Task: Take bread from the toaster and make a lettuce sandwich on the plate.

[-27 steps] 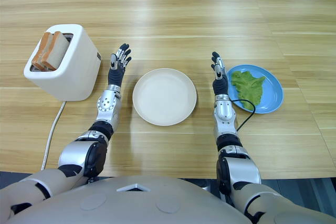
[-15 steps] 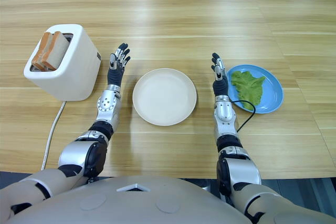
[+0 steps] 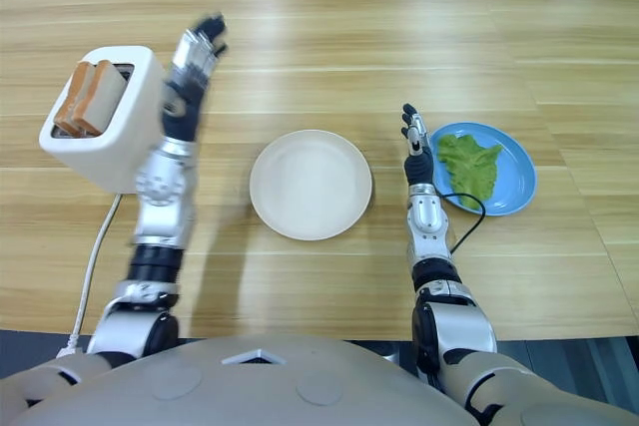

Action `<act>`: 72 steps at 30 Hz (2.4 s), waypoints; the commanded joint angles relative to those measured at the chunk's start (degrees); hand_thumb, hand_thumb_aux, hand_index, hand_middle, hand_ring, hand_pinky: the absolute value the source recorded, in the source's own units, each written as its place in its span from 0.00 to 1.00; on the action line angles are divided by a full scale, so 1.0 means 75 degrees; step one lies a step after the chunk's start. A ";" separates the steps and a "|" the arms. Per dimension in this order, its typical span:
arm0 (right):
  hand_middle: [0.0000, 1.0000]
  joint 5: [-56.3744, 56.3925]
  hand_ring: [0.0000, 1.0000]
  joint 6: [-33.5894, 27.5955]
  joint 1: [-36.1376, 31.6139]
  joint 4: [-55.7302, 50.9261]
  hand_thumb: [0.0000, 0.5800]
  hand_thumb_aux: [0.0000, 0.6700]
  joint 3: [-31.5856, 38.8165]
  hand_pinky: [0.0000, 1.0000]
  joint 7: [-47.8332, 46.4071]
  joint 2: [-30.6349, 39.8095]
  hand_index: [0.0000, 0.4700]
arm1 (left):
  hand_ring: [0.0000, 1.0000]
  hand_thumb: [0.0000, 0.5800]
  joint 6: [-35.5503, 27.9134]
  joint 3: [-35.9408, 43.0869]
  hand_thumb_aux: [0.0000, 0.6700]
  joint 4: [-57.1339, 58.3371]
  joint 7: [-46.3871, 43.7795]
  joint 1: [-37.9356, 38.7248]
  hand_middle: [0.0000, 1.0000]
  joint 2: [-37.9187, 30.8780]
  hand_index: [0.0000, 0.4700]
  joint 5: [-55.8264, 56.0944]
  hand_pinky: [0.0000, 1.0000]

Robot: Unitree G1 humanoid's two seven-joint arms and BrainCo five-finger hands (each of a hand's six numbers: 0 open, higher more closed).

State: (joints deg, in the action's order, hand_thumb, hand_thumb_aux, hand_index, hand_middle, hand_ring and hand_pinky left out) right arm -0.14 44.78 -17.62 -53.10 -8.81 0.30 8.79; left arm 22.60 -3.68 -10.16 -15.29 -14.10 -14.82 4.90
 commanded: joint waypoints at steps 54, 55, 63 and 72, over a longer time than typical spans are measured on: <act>0.00 0.0117 0.00 -0.0211 0.0506 0.0141 0.00 0.00 -0.0079 0.00 0.0065 -0.0023 0.00 | 0.00 0.00 -0.4458 0.0648 0.00 0.4029 0.1850 0.0581 0.00 -0.5305 0.00 -0.6507 0.00; 0.00 0.0119 0.00 -0.0216 0.0514 0.0150 0.00 0.00 -0.0079 0.00 0.0065 -0.0020 0.00 | 0.00 0.00 -0.4466 0.0643 0.00 0.4049 0.1837 0.0580 0.00 -0.5313 0.00 -0.6498 0.00; 0.00 0.0102 0.00 -0.0253 0.0549 0.0197 0.00 0.00 -0.0065 0.00 0.0075 -0.0029 0.00 | 0.00 0.00 -0.4327 0.0542 0.00 0.3382 0.1953 0.0641 0.00 -0.5287 0.00 -0.6477 0.00; 0.00 0.0077 0.00 -0.0340 0.0585 0.0212 0.00 0.00 -0.0065 0.00 0.0080 0.0001 0.00 | 1.00 1.00 -0.3990 0.0431 1.00 0.2719 0.2241 0.0773 1.00 -0.5247 0.98 -0.6451 1.00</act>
State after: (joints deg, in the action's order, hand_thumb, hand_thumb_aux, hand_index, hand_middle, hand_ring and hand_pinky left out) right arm 0.09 43.15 -13.80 -51.31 -9.04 0.88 8.57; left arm -8.09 -0.70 10.64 1.50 -9.41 -54.69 -43.60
